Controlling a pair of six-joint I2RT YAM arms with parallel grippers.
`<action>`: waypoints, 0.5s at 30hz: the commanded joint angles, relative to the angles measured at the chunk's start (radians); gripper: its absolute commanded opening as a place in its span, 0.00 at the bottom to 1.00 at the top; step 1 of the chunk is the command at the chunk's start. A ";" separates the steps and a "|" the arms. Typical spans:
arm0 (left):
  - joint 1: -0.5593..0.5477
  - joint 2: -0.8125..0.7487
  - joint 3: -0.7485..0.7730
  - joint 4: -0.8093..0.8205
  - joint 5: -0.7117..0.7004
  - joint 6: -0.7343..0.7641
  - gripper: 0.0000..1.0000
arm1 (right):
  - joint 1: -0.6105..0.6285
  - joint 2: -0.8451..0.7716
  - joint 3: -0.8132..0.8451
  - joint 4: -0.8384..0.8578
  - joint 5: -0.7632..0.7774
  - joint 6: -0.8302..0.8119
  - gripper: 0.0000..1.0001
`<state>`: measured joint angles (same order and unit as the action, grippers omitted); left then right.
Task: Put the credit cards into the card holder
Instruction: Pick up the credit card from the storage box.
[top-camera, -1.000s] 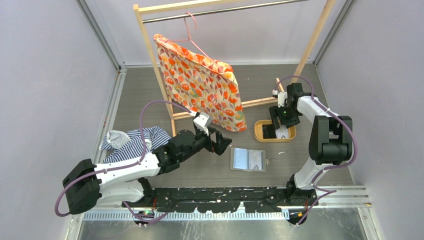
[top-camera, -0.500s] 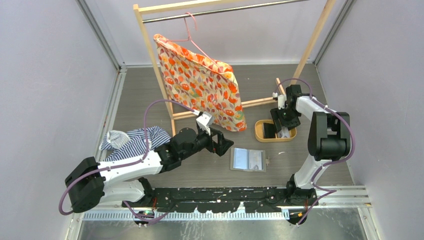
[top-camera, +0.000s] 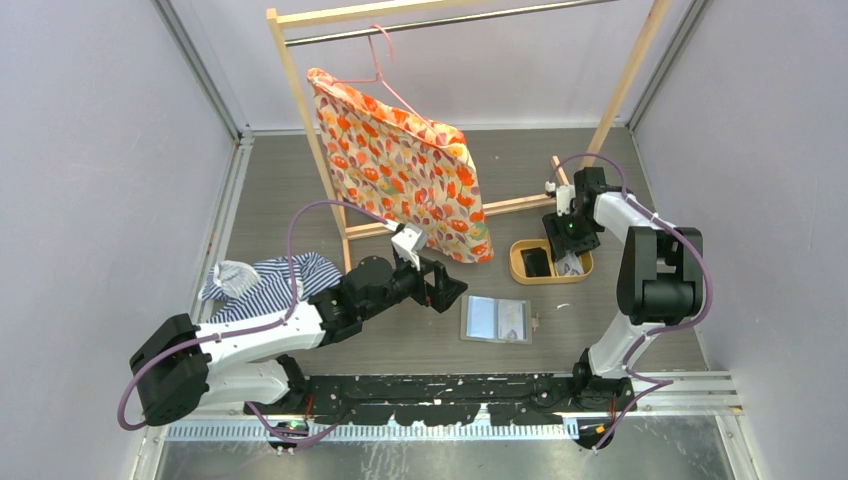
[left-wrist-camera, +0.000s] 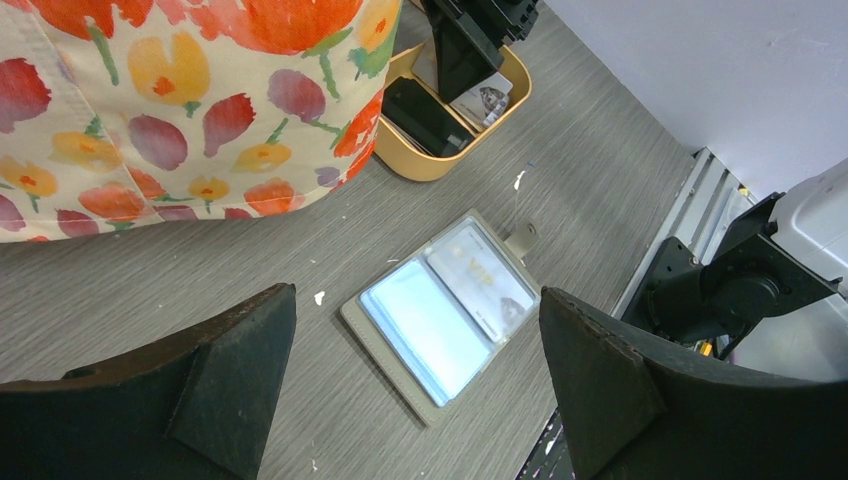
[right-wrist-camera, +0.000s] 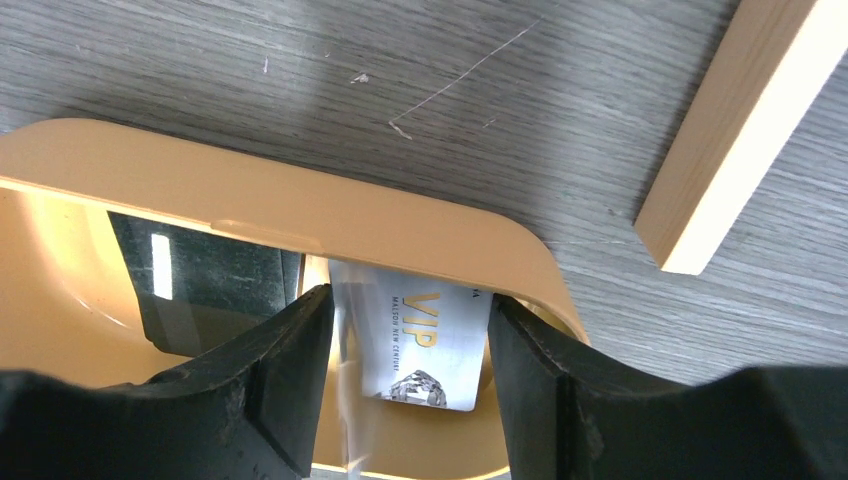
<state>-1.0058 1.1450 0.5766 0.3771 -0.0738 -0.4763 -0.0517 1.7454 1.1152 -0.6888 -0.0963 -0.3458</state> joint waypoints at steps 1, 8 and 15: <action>0.004 -0.007 -0.003 0.051 0.012 -0.017 0.92 | -0.004 -0.068 -0.012 0.030 -0.001 -0.023 0.59; 0.005 -0.003 -0.009 0.055 0.009 -0.023 0.92 | 0.007 -0.077 -0.020 0.027 0.013 -0.033 0.49; 0.004 -0.005 -0.017 0.060 0.008 -0.030 0.92 | 0.008 -0.086 -0.014 0.011 0.005 -0.030 0.28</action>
<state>-1.0058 1.1454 0.5690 0.3782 -0.0734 -0.4969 -0.0494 1.7115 1.0985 -0.6777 -0.0906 -0.3698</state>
